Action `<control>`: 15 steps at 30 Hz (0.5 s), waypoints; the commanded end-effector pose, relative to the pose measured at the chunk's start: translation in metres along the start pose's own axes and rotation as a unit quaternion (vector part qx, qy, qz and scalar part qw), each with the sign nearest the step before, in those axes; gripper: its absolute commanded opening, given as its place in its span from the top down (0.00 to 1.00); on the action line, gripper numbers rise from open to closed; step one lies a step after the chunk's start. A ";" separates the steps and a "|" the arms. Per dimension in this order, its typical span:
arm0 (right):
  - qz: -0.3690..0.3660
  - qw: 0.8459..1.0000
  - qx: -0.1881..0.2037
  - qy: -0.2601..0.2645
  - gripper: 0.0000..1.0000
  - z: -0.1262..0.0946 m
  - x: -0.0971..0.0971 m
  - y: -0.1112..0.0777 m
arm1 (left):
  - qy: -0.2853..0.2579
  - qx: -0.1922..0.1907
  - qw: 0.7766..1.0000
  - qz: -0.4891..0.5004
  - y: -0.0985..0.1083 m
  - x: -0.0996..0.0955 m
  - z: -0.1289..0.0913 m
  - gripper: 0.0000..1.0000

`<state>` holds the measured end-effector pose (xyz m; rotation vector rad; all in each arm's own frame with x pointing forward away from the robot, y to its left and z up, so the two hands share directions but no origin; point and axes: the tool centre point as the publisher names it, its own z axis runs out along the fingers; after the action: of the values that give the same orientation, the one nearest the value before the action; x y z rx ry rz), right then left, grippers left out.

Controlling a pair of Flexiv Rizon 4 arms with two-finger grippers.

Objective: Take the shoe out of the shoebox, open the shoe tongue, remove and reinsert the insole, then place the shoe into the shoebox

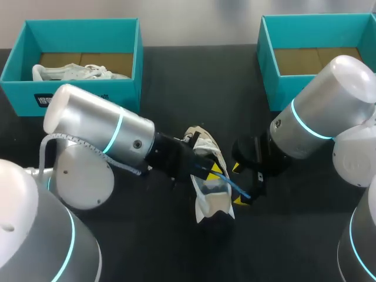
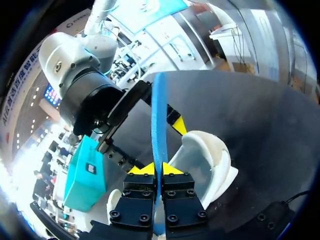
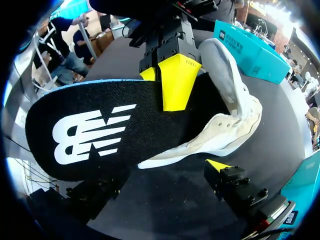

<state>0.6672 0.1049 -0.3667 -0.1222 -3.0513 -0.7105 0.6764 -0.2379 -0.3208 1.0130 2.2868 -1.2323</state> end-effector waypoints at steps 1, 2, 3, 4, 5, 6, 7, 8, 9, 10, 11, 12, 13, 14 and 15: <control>0.000 1.000 0.001 -0.001 0.00 0.000 0.001 0.000 | -0.062 0.045 0.997 -0.016 0.005 0.014 -0.002 1.00; 0.000 1.000 0.001 -0.001 0.00 0.000 0.001 0.000 | -0.068 0.052 0.996 -0.021 0.005 0.015 -0.001 1.00; 0.000 1.000 0.001 -0.001 0.00 0.000 0.001 0.000 | -0.071 0.055 0.996 -0.025 0.005 0.016 0.000 1.00; 0.000 1.000 0.001 -0.001 0.00 0.000 0.001 0.000 | -0.079 0.060 0.995 -0.030 0.006 0.018 0.000 1.00; 0.000 1.000 0.001 -0.001 0.00 0.000 0.001 0.000 | -0.088 0.068 0.993 -0.039 0.006 0.018 0.001 1.00; 0.000 1.000 0.001 -0.001 0.00 0.000 0.001 0.000 | -0.102 0.075 0.991 -0.048 0.006 0.019 0.001 1.00; 0.000 1.000 0.001 -0.001 0.00 0.000 0.001 0.000 | -0.112 0.080 0.989 -0.055 0.007 0.020 0.001 1.00; 0.000 1.000 0.001 -0.001 0.00 0.000 0.001 0.000 | -0.123 0.085 0.987 -0.062 0.008 0.021 0.001 1.00; 0.000 1.000 0.001 -0.001 0.00 0.000 0.001 0.000 | -0.133 0.095 0.984 -0.070 0.008 0.022 0.002 1.00; 0.000 1.000 0.001 -0.001 0.00 0.000 0.001 0.000 | -0.143 0.102 0.981 -0.077 0.008 0.022 0.002 1.00; 0.000 1.000 0.001 -0.001 0.00 0.000 0.001 0.000 | -0.149 0.105 0.980 -0.078 0.008 0.022 0.002 1.00; 0.000 1.000 0.001 -0.001 0.00 0.000 0.001 0.000 | -0.157 0.110 0.978 -0.080 0.008 0.022 0.002 1.00; 0.000 1.000 0.001 -0.001 0.00 0.000 0.001 0.000 | -0.165 0.115 0.976 -0.085 0.007 0.021 0.002 1.00; 0.000 1.000 0.001 -0.001 0.00 0.000 0.001 0.000 | -0.168 0.121 0.974 -0.090 0.007 0.020 0.003 1.00; 0.000 1.000 0.001 -0.001 0.00 0.000 0.001 0.000 | -0.170 0.125 0.973 -0.094 0.006 0.019 0.004 1.00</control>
<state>0.6672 0.1049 -0.3666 -0.1220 -3.0514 -0.7105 0.6695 -0.2305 -0.3327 0.7236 2.1574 -1.6111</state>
